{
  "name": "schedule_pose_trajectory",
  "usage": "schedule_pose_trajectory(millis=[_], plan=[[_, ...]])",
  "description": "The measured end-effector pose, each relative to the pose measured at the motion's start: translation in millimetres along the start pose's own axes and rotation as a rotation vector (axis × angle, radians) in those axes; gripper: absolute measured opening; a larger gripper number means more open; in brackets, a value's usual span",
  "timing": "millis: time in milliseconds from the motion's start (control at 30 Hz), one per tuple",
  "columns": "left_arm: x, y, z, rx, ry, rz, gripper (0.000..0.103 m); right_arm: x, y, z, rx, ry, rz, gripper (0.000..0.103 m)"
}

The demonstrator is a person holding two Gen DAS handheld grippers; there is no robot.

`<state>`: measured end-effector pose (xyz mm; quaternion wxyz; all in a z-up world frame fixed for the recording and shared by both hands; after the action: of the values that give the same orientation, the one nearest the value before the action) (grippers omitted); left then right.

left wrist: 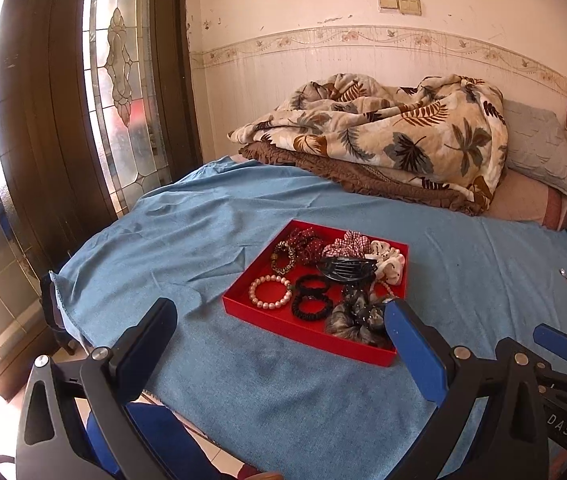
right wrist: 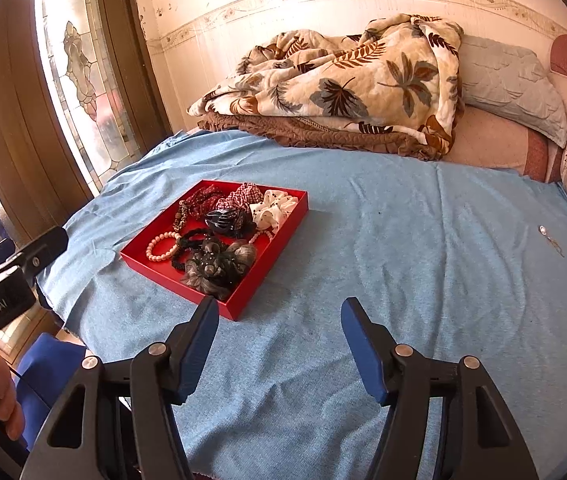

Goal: Organize jewelry

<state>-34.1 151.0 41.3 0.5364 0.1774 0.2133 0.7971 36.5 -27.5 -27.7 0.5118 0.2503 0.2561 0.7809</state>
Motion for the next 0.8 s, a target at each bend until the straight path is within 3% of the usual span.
schedule_pose_trajectory(millis=[800], plan=[[-6,-20,-20,0.096,-0.009,-0.023,0.103,3,-5,-5,0.006,0.037,-0.020,0.072]])
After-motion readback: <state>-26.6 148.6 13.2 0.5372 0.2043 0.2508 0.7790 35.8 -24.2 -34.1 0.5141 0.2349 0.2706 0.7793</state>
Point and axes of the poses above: each gripper's, at about its wrist camera, not at the fingertips, and y roughly against the way its jaws point, x to its left, z to its top, the point moved 7 cm from there along -y, roughly the way its jaws point, and after that the axes turned 3 degrees about -z, right-handed, at the moved point
